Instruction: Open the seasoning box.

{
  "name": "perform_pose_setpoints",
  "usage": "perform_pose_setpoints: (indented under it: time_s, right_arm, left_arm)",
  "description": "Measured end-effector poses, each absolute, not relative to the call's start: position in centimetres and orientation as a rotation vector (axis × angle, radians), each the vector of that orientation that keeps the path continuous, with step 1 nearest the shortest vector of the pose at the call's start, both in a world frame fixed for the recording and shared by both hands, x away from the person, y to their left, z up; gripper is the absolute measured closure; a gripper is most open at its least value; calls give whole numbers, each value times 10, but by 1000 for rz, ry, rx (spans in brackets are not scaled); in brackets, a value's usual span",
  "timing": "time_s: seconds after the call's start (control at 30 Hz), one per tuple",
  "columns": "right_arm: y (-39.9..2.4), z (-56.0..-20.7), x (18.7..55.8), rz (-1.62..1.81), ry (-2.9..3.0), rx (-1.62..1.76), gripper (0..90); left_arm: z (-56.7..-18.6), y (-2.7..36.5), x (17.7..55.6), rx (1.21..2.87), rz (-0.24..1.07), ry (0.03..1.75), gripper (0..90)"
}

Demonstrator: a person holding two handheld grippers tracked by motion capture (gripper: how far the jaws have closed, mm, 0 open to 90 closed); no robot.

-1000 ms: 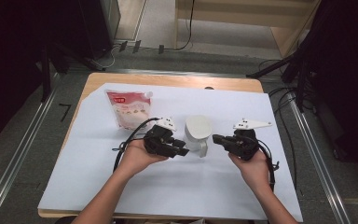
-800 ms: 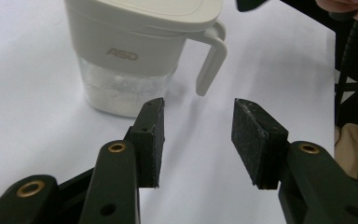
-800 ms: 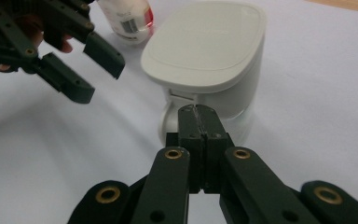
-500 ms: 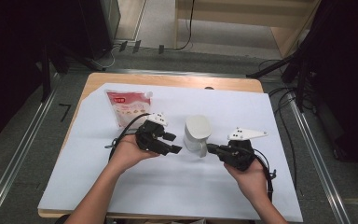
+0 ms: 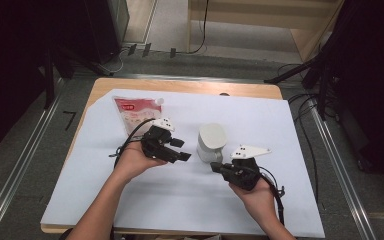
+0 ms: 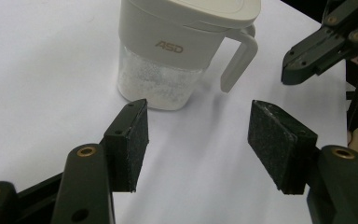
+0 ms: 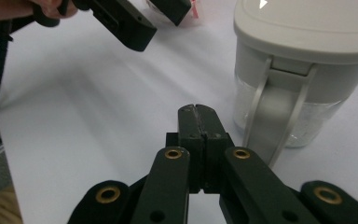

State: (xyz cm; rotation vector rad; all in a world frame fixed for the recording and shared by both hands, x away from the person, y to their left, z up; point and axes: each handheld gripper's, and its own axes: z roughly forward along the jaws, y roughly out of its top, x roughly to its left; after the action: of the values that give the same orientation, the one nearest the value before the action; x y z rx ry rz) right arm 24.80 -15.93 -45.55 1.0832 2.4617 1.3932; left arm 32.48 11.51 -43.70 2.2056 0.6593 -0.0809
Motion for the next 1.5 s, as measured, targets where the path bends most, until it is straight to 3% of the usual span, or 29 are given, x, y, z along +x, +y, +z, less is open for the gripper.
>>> perform_pose_setpoints:
  time_s: [0.93, 1.5]
  right_arm:
    - [-152, -475, 264, 1311, 2444, 1145, 900]
    - [-170, -473, 269, 1300, 2423, 1199, 900]
  left_arm:
    - [-438, 117, 325, 2202, -58, 659, 373]
    - [-439, 118, 326, 2205, -57, 669, 371]
